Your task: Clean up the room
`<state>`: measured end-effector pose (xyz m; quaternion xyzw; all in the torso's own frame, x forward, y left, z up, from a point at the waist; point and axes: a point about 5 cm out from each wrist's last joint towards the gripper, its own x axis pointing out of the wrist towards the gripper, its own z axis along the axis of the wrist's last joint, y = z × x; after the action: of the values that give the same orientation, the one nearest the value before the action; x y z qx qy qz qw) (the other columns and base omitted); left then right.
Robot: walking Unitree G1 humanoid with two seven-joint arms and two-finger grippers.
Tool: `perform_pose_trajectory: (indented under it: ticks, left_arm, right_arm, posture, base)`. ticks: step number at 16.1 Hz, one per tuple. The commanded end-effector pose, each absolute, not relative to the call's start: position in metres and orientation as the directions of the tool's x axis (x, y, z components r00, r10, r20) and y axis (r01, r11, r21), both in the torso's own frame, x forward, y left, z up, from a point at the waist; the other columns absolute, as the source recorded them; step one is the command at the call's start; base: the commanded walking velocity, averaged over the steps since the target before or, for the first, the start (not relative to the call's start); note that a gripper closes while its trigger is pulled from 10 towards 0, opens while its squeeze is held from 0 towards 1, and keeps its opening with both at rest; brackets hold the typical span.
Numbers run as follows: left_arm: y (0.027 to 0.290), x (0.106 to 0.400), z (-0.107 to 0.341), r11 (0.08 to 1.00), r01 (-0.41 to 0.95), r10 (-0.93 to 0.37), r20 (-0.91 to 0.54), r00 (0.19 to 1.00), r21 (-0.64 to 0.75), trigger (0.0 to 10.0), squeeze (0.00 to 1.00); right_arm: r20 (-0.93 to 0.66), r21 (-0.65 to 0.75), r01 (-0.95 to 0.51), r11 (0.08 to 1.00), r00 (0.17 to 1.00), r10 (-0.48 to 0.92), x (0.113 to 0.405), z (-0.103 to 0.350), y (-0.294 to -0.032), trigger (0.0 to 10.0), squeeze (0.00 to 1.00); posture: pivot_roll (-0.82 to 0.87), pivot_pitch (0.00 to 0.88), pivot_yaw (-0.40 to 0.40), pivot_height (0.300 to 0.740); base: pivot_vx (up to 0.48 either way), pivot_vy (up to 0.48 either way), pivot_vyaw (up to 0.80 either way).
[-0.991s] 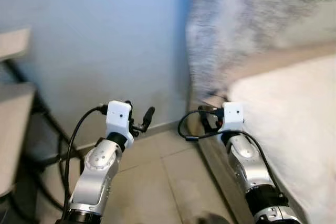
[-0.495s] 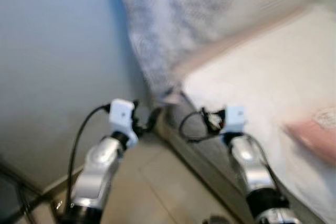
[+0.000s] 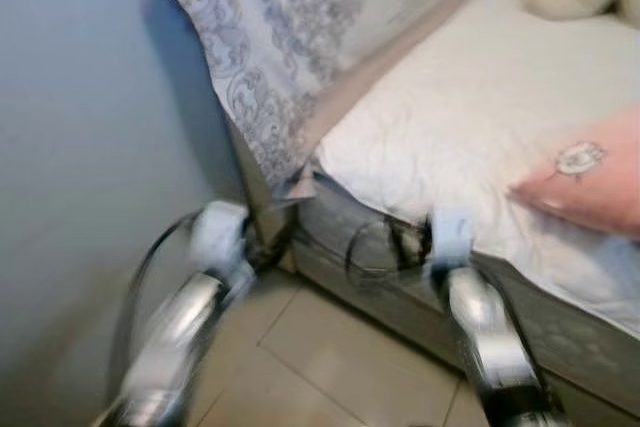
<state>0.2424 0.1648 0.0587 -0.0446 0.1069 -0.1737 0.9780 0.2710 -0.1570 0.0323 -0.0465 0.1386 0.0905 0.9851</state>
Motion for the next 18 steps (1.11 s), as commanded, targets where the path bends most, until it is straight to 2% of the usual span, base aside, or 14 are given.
perform_pose_trajectory:
  ticks: [1, 3, 5, 8, 10, 12, 14, 18]
  left_arm:
    - [0.170, 0.232, 0.060, 0.931, 0.347, -0.362, -0.187, 0.913, -0.111, 10.0, 0.00]
    - [0.174, 0.222, 0.059, 0.918, 0.388, -0.396, -0.200, 0.896, -0.080, 10.0, 0.00]
    - [0.171, 0.228, 0.063, 0.909, 0.410, -0.418, -0.174, 0.892, -0.080, 10.0, 0.00]
    - [0.161, 0.245, 0.076, 0.903, 0.417, -0.426, -0.096, 0.900, -0.099, 10.0, 0.00]
    - [0.162, 0.249, 0.085, 0.915, 0.389, -0.393, -0.019, 0.919, -0.102, 10.0, 0.00]
    - [0.157, 0.252, 0.099, 0.916, 0.389, -0.385, 0.063, 0.921, -0.092, 10.0, 0.00]
    - [0.154, 0.253, 0.101, 0.913, 0.397, -0.392, 0.070, 0.917, -0.096, 10.0, 0.00]
    - [0.173, 0.271, 0.096, 0.972, 0.230, -0.230, 0.012, 0.973, -0.053, 10.0, 0.00]
  right_arm:
    - [-0.305, -0.114, -0.199, 0.973, 0.939, 0.157, 0.262, 0.033, -0.174, 10.0, 0.00]
    - [-0.286, -0.115, -0.166, 0.979, 0.950, 0.128, 0.258, 0.037, -0.187, 10.0, 0.00]
    - [-0.253, -0.101, -0.137, 0.985, 0.962, 0.107, 0.265, 0.044, -0.188, 10.0, 0.00]
    - [-0.143, -0.079, -0.106, 0.991, 0.985, 0.094, 0.275, 0.061, -0.177, 10.0, 0.00]
    - [-0.009, -0.112, -0.041, 0.993, 0.999, 0.040, 0.275, 0.076, -0.181, 10.0, 0.00]
    - [0.046, -0.088, 0.071, 0.994, 0.997, -0.067, 0.273, 0.083, -0.193, 10.0, 0.00]
    - [0.040, -0.092, 0.082, 0.992, 0.996, -0.079, 0.273, 0.082, -0.194, 10.0, 0.01]
    - [0.047, -0.098, 0.067, 0.993, 0.997, -0.062, 0.284, 0.088, -0.186, 10.0, 0.00]
  posture:
    - [-0.15, 0.000, 0.109, 0.740]
    - [-0.15, 0.000, 0.106, 0.740]
    - [-0.15, 0.000, 0.107, 0.740]
    - [-0.17, 0.000, 0.107, 0.740]
    - [-0.18, 0.000, 0.112, 0.740]
    - [-0.19, 0.000, 0.117, 0.740]
    - [-0.19, 0.000, 0.118, 0.740]
    - [-0.19, 0.000, 0.124, 0.740]
  base:
    - [0.000, 0.000, -0.64]
    - [0.000, 0.000, 0.00]
    - [0.000, -0.199, 0.00]
    - [0.000, -0.455, -0.74]
    - [0.000, -0.399, -0.68]
    - [0.000, -0.341, -0.71]
    - [0.000, -0.352, -0.75]
    - [0.000, 0.000, -0.18]
